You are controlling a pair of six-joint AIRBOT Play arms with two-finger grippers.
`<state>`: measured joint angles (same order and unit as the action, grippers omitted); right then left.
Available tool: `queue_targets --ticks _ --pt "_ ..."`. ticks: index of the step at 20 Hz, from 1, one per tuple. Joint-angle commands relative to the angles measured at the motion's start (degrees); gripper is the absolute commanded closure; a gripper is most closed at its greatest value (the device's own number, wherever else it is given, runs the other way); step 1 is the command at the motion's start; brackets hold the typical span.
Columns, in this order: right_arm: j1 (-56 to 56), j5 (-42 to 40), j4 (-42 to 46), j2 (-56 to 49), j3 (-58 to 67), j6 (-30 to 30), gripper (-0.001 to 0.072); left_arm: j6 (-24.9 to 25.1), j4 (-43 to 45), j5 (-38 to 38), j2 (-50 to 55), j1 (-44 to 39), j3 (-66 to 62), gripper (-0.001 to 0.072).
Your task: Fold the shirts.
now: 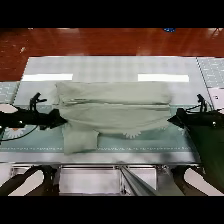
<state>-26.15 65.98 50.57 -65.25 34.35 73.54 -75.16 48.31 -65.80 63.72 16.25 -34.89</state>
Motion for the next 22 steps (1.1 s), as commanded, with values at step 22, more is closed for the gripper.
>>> queue_targets --ticks 22 --pt "7.8 -6.21 -9.99 -31.26 38.86 0.79 0.069 -10.71 -0.81 -8.39 47.23 -7.58 -65.33 0.0688"
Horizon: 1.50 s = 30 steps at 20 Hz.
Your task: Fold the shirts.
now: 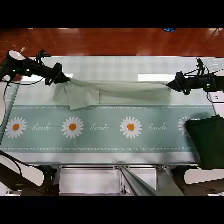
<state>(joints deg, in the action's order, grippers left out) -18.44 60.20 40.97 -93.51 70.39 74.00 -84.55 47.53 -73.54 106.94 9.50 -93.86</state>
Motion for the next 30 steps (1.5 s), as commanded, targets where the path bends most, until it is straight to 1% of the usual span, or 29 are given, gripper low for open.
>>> queue_targets --ticks 1,3,5,9,11,12,13,14,15,17,18,20,22,23,24,25,27,28,30 --pt "0.09 -0.81 -0.68 -3.69 3.06 0.33 0.069 -1.29 -0.02 -0.59 5.18 -1.27 -8.02 0.0688" --pt "0.09 -1.57 -1.66 -4.98 3.1 0.22 0.069 -1.29 -0.07 -0.48 7.39 -1.95 -10.47 0.0688" --pt "0.09 -2.1 -2.01 -5.86 3.1 0.2 0.069 -0.94 -2.27 0.26 8.59 -2.23 -11.56 0.0688" --pt "0.09 -4.02 -2.51 -6.03 3.1 0.22 0.069 -0.61 -3.08 6.93 9.16 -2.54 -11.56 0.0688" --pt "0.09 -4.57 -3.32 -6.03 3.1 0.17 0.0689 -0.63 -3.34 8.33 9.27 -2.93 -11.56 0.0686" --pt "0.09 -4.79 -3.85 -6.03 3.1 0.2 0.0666 -0.63 -3.5 8.63 9.27 -3.15 -11.56 0.0622" --pt "0.09 -5.03 -4.52 -6.03 3.1 0.2 0.0519 -0.85 -3.48 8.57 9.27 -3.48 -11.56 0.0383" --pt "0.09 -4.76 -4.9 -6.01 3.1 0.2 0.0357 -1.16 -3.5 8.24 9.18 -3.45 -11.65 0.0203" --pt "0.04 -3.67 -5.01 -5.84 3.13 0.13 0.0296 -1.33 -3.43 7.1 9.14 -2.99 -12.44 0.0198" --pt "-1.86 -0.28 -4.24 -4.31 3.1 -0.07 0.0297 -4.7 -1.73 1.38 9.09 -0.37 -16.39 0.02" --pt "-3.58 1.64 -3.78 -3.15 3.1 -0.15 0.0297 -6.75 1.03 -2.56 8.7 1.62 -18.91 0.02" --pt "-8.07 5.46 -0.42 -0.15 3.1 -0.13 0.0297 -7.21 6.82 -9.49 6.03 5.46 -21.81 0.02" --pt "-11.67 7.34 6.8 3.04 2.75 1.2 0.0297 -6.49 14.73 -11.87 0.39 7.85 -20.87 0.02" --pt "-12.76 6.67 9.94 4.55 1.6 2.62 0.0296 -5.44 18.62 -11.47 -3.13 8.11 -19.06 0.02" --pt "-13.07 4.42 11.39 5.73 -0.59 3.63 0.0296 -3.87 22.25 -10.08 -7.37 7.85 -15.93 0.02" --pt "-12.72 1.86 11.37 6.1 -2.84 4.24 0.0297 -3.1 23.93 -7.43 -11.65 7.34 -11.52 0.02" --pt "-10.45 -2.78 8.66 4.98 -6.43 4.42 0.0297 -3.02 23.43 0.57 -21.46 5.38 1.14 0.02" --pt "-8.74 -3.87 7.15 3.5 -6.58 4.04 0.0297 -2.69 23.15 5.42 -26.71 3.54 8.76 0.02" --pt "-5.57 -6.19 3.87 0.44 -6.38 3.13 0.0296 -2.1 22.93 12.68 -35.15 -0.57 21.94 0.02"
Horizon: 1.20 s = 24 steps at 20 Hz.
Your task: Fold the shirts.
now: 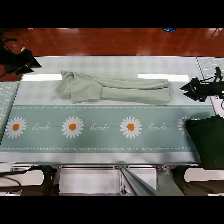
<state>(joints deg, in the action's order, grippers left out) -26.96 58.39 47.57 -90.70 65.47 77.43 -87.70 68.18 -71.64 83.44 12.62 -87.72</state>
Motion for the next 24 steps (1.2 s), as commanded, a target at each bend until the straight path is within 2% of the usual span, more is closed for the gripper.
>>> queue_targets --ticks 1,5,7,8,9,10,11,13,17,20,24 --pt "4.24 -4.85 -3.8 -4.13 -0.85 -0.31 0.0297 1.05 2.25 12.33 -14.56 -5.9 20.94 0.02" --pt "10.19 -1.46 -5.73 -11.34 5.77 0.48 0.0297 1.09 2.14 13.14 -15.65 -11.93 28.7 0.02" --pt "13.27 0.37 -5.75 -13.33 8.96 1.31 0.0328 1.09 2.12 14.91 -13.81 -13.44 28.7 0.0201" --pt "14.67 0.94 -5.62 -13.66 10.34 1.2 0.0475 1.07 2.12 16.65 -13.16 -13.84 28.7 0.0201" --pt "15.54 2.1 -5.73 -13.62 11.8 0.46 0.069 1.05 1.6 18.62 -12.57 -14.1 28.68 0.0201" --pt "15.93 4.17 -5.88 -13.18 13.33 -0.39 0.069 0.83 0.17 19.45 -12.31 -14.08 28.65 0.0202" --pt "16.06 6.19 -5.64 -11.76 14.6 -1.07 0.069 0.87 -1.64 19.58 -12.2 -14.05 28.52 0.0237" --pt "15.63 8.66 -2.56 -5.92 14.84 -1.2 0.069 1.88 -7.08 19.37 -12.17 -14.19 28.37 0.068" --pt "15.69 12.04 4.94 13.84 7.17 -1.64 0.069 11.56 -18.95 19.63 -12.07 -17.9 28.24 0.0688" --pt "15.63 12.31 7.56 32.68 -4.2 -0.61 0.069 11.37 -18.93 21.35 -8.68 -26.38 24.87 0.0689" --pt "15.65 16.98 7.65 54.27 -13.9 6.45 0.069 7.87 -18.93 19.04 3.52 -39.52 13.55 0.0689"
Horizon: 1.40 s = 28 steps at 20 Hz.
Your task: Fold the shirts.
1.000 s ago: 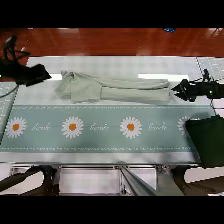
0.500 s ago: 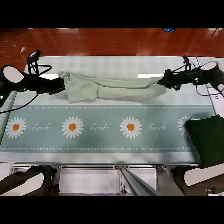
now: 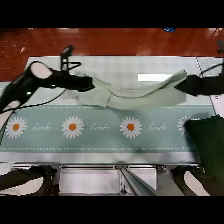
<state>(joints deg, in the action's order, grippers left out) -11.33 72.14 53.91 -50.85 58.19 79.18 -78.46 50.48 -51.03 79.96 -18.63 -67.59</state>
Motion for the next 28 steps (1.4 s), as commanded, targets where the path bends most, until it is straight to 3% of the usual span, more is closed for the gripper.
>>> queue_targets --ticks 1,5,8,14,20,24,28 --pt "0.02 4.61 1.31 18.56 -7.8 6.43 0.069 -1.9 -1.22 -3.48 10.49 -11.61 -9.99 0.0689" --pt "0.02 6.6 0.76 27.74 -8.81 11.56 0.069 -4.92 -1.25 -6.95 23.02 -23.91 -21.53 0.0689" --pt "0.02 8.17 -0.22 28.94 -8.81 11.91 0.069 -6.97 -1.29 -9.53 29.51 -30.23 -27.06 0.0689" --pt "0.02 6.71 -1.11 28.02 -8.81 11.8 0.069 -5.64 -1.25 -16.2 33.48 -33.35 -31.06 0.0688" --pt "3.26 2.6 -10.84 20.11 -8.81 6.99 0.069 -5.62 -0.96 -25.59 25.14 -13.57 -31.01 0.0688" --pt "17.55 -11.32 -14.03 7.98 -8.35 4.72 0.069 -5.05 4.68 -23.89 8.0 3.17 -20.76 0.0688" --pt "29.86 -20.59 -14.82 -12.72 1.22 2.51 0.069 -2.1 5.25 -18.82 -12.9 17.29 -3.69 0.0688"
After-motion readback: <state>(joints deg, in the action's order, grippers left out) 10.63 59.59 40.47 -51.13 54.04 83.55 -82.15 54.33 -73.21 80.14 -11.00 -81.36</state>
